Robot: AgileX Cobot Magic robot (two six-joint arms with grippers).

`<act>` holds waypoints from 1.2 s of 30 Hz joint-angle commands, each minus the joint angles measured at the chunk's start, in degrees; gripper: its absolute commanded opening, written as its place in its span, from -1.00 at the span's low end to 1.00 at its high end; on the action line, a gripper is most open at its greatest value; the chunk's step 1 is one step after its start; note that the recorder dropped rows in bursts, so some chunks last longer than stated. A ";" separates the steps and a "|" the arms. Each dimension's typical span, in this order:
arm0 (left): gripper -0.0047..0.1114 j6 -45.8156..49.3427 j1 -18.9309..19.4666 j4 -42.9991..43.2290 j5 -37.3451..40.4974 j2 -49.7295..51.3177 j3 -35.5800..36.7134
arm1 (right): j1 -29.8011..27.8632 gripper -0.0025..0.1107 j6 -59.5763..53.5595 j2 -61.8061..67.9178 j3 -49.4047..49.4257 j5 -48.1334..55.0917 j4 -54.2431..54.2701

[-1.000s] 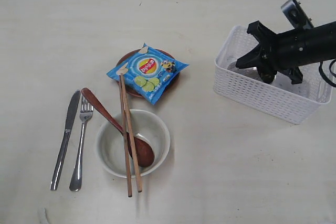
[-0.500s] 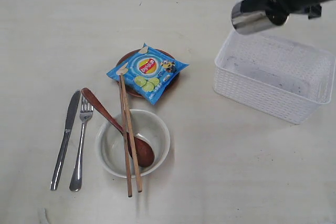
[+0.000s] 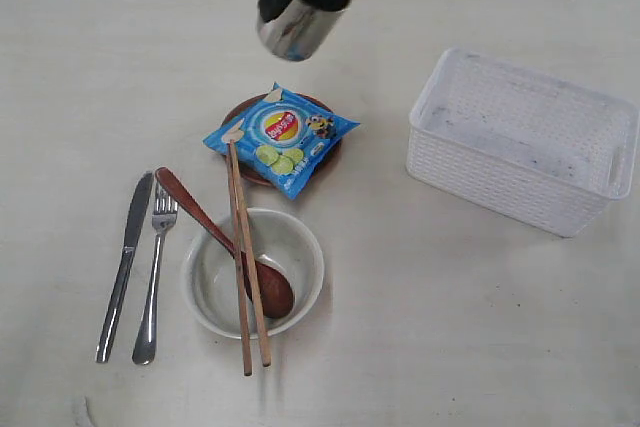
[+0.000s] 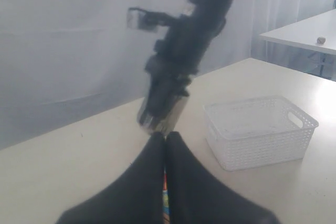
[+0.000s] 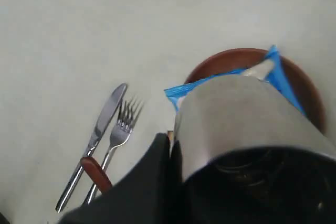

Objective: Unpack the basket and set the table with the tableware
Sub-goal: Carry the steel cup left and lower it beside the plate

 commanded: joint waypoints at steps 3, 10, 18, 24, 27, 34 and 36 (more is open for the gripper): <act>-0.92 -0.27 0.25 -0.27 -0.01 -0.18 0.21 | 7.35 -0.96 1.78 13.19 -17.27 3.08 -2.13; -0.92 -0.27 0.25 -0.27 -0.01 -0.18 0.21 | 13.46 -0.96 5.31 23.17 -29.03 3.08 -8.31; -0.92 -0.39 0.25 -0.27 0.00 -0.18 0.21 | 14.12 -0.96 8.50 31.72 -37.51 4.91 -9.34; -0.92 -0.66 0.25 -0.27 0.00 -0.18 0.21 | 14.12 -0.96 8.73 34.19 -39.79 5.27 -11.29; -0.92 -0.89 0.25 -0.27 0.00 -0.18 0.21 | 14.12 -0.96 8.73 34.31 -39.79 4.64 -12.10; -0.92 -1.05 0.25 -0.27 0.00 -0.18 0.21 | 14.12 -0.96 8.73 35.20 -39.79 5.27 -11.98; -0.92 -1.05 0.25 -0.27 0.00 -0.18 0.21 | 14.12 -0.96 8.73 35.38 -39.79 5.27 -11.98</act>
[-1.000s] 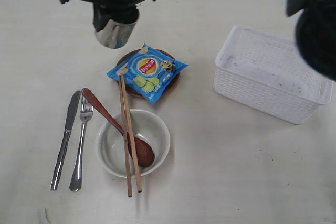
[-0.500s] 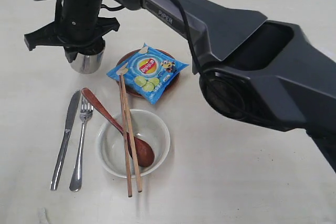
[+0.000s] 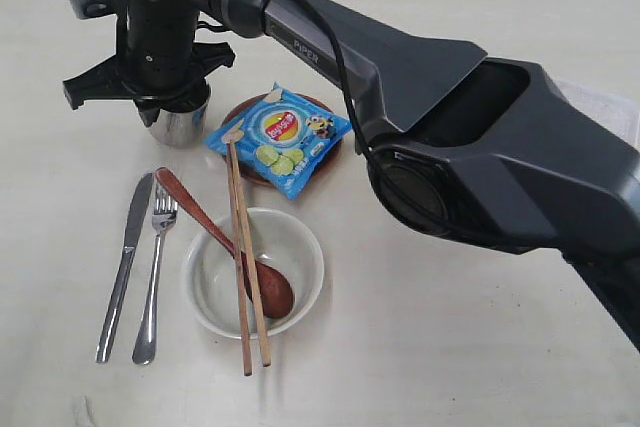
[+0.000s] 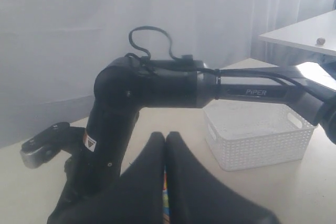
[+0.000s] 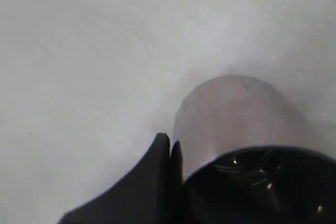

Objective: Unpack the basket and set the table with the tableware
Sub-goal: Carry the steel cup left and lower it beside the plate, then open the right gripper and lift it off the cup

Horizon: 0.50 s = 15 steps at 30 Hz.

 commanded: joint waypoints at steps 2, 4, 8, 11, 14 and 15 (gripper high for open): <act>-0.92 -0.59 0.25 -0.27 0.00 -0.18 0.21 | -0.40 -0.96 0.00 0.14 -0.48 0.14 -0.45; -0.92 -0.59 0.25 -0.27 0.00 -0.18 0.21 | -0.40 -0.96 0.00 0.14 -0.48 0.14 -0.45; -0.92 -0.59 0.25 -0.27 0.00 -0.18 0.21 | -0.40 -0.95 -0.87 0.14 -0.48 0.14 -0.19; -0.92 -0.59 0.25 -0.27 0.00 -0.18 0.21 | -0.40 -0.44 -0.87 0.14 -0.48 0.14 -0.19; -0.92 -0.71 0.25 -0.27 0.00 -0.18 0.21 | -0.40 -0.18 -0.87 0.14 -0.65 0.14 -0.19; -0.92 -0.71 0.25 -0.27 0.00 -0.18 0.21 | -0.40 -0.18 -0.87 0.14 -0.98 0.14 -0.19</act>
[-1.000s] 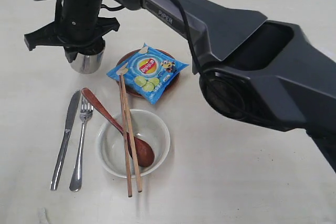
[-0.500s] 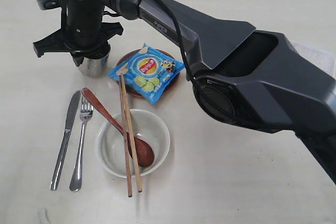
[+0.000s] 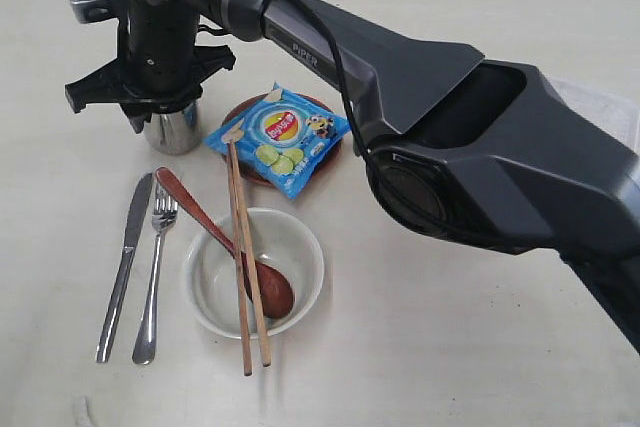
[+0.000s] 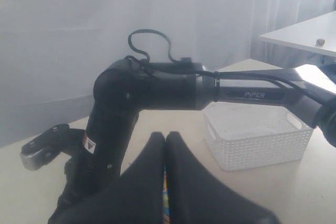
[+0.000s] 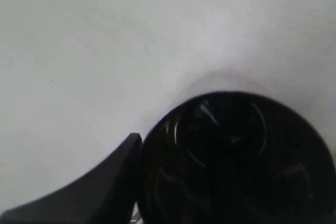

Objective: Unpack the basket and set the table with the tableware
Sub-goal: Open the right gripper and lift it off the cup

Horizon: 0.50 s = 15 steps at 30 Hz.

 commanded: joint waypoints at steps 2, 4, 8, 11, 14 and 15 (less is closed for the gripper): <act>-0.92 -0.49 0.25 -0.27 0.00 -0.18 0.21 | -0.40 -0.18 -0.66 -0.17 -2.03 0.01 -0.43; -0.92 -0.49 0.25 -0.27 0.00 -0.18 0.21 | -0.40 -0.18 -0.66 -0.17 -4.01 0.01 -1.15; -0.92 -0.49 0.25 -0.27 0.00 -0.18 0.21 | -0.40 -0.18 -0.66 -0.17 -9.29 0.01 -3.23; -0.92 -0.49 0.25 -0.27 0.00 -0.18 0.21 | -0.40 -0.18 -0.66 -0.17 -13.72 0.01 -4.31; -0.92 -0.49 0.25 -0.27 0.00 -0.18 0.21 | -0.40 -0.19 -0.44 -1.57 -16.78 0.01 -4.08; -0.92 -0.46 0.25 -0.27 0.12 -0.18 0.21 | -0.40 -0.23 -0.46 -2.18 -17.50 0.01 -4.08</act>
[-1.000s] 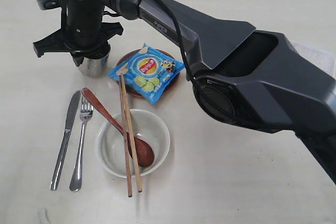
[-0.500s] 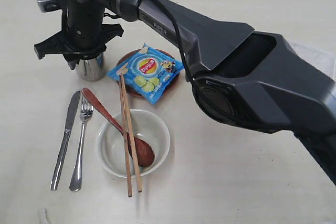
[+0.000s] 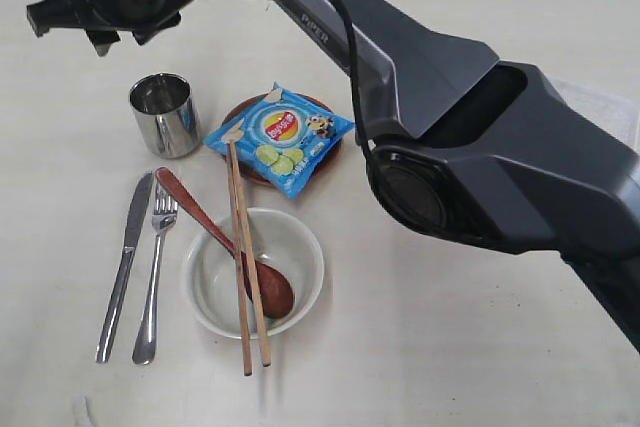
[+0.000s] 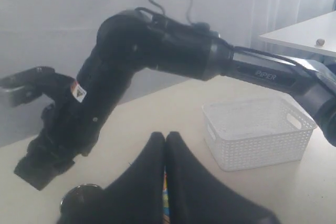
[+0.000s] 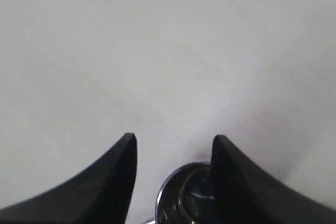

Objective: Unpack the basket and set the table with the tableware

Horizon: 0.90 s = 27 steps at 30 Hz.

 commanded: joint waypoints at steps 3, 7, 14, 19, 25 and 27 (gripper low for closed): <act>-0.92 -0.46 0.25 -0.27 0.25 -0.18 0.21 | -0.40 -0.61 -1.19 -5.00 -5.79 -0.10 -0.73; -0.92 -0.46 0.25 0.18 0.25 -0.18 0.21 | -0.40 -0.96 -2.64 -10.17 -6.62 -0.10 -0.73; -0.92 -0.46 0.25 1.19 0.78 -0.18 0.21 | -0.40 -0.96 -2.78 -19.26 -6.51 -0.10 -0.73; -0.92 -0.46 0.25 1.40 2.10 -0.18 0.21 | -0.40 -0.96 -3.99 -26.09 -6.51 -0.10 -1.67; -0.92 -0.46 0.25 1.40 2.19 -0.18 0.21 | -0.40 -0.96 -4.39 -31.27 -6.51 -0.10 -5.11; -0.92 -0.46 0.25 1.40 2.19 -0.18 0.21 | -0.66 -0.96 -4.62 -34.09 -6.51 -0.10 -6.81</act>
